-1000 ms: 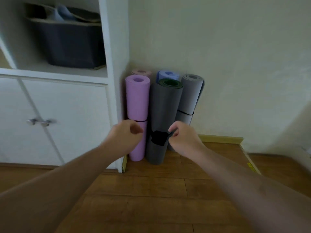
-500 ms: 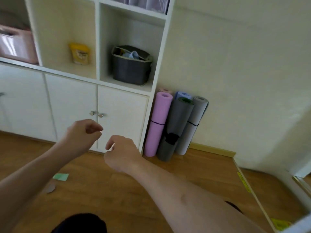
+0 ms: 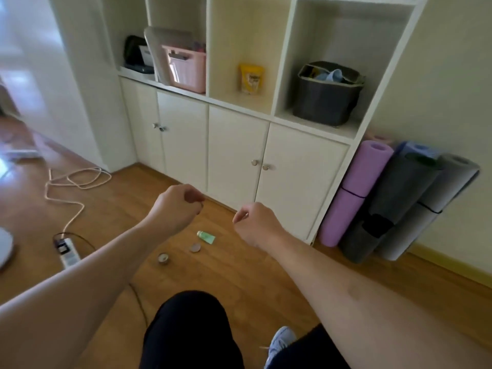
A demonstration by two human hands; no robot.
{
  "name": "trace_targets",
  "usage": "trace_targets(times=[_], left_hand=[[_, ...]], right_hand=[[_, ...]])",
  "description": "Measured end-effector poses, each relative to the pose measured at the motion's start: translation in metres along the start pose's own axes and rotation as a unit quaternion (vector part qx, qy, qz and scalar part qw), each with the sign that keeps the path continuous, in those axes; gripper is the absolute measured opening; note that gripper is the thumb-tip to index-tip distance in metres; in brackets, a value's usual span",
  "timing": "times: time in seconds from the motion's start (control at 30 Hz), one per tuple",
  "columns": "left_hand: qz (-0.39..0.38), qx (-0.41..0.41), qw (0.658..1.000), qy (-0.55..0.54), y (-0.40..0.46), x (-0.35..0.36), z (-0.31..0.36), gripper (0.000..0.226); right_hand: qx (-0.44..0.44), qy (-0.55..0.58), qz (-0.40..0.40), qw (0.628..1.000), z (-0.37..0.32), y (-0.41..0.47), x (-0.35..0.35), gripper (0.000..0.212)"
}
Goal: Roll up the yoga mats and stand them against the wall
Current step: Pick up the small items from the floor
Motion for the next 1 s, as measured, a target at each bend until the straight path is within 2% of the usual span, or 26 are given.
trace_targets(times=[0.27,0.43,0.57,0.7,0.8,0.87,0.93,1.0], left_hand=[[0.011,-0.051,0.998,0.019,0.023,-0.004,-0.067,0.02],[0.015,-0.113,0.993,0.042,0.064,0.02,-0.153,0.022],[-0.016,-0.158,0.985,0.063,0.109,0.059,-0.238,0.026],[-0.045,-0.203,0.969,0.132,0.16,0.108,-0.337,0.049],[-0.082,-0.281,0.93,0.223,0.183,0.143,-0.402,0.076],[-0.107,-0.318,0.913,0.234,0.193,0.164,-0.436,0.09],[-0.127,-0.339,0.905,0.223,0.199,0.181,-0.464,0.095],[-0.144,-0.341,0.907,0.203,0.2,0.193,-0.483,0.085]], right_hand=[[-0.011,-0.038,-0.06,0.997,0.017,0.061,0.062,0.017],[-0.01,-0.075,-0.112,0.991,0.039,0.136,0.139,0.018],[0.019,-0.103,-0.17,0.98,0.075,0.213,0.214,0.022],[0.032,-0.146,-0.197,0.969,0.125,0.297,0.295,0.04],[0.036,-0.212,-0.195,0.957,0.164,0.35,0.352,0.054],[0.032,-0.243,-0.185,0.952,0.184,0.38,0.38,0.057],[0.023,-0.259,-0.193,0.946,0.2,0.404,0.404,0.062],[0.007,-0.288,-0.212,0.934,0.211,0.417,0.42,0.066]])
Point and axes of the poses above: each hand's wrist, its own y-axis towards the middle knuckle, its own x-axis out of the palm, z = x × y, the point moved 2 cm from there along y, towards the middle knuckle, and after that the axes turned 1 degree about y, right-handed, at the moved point
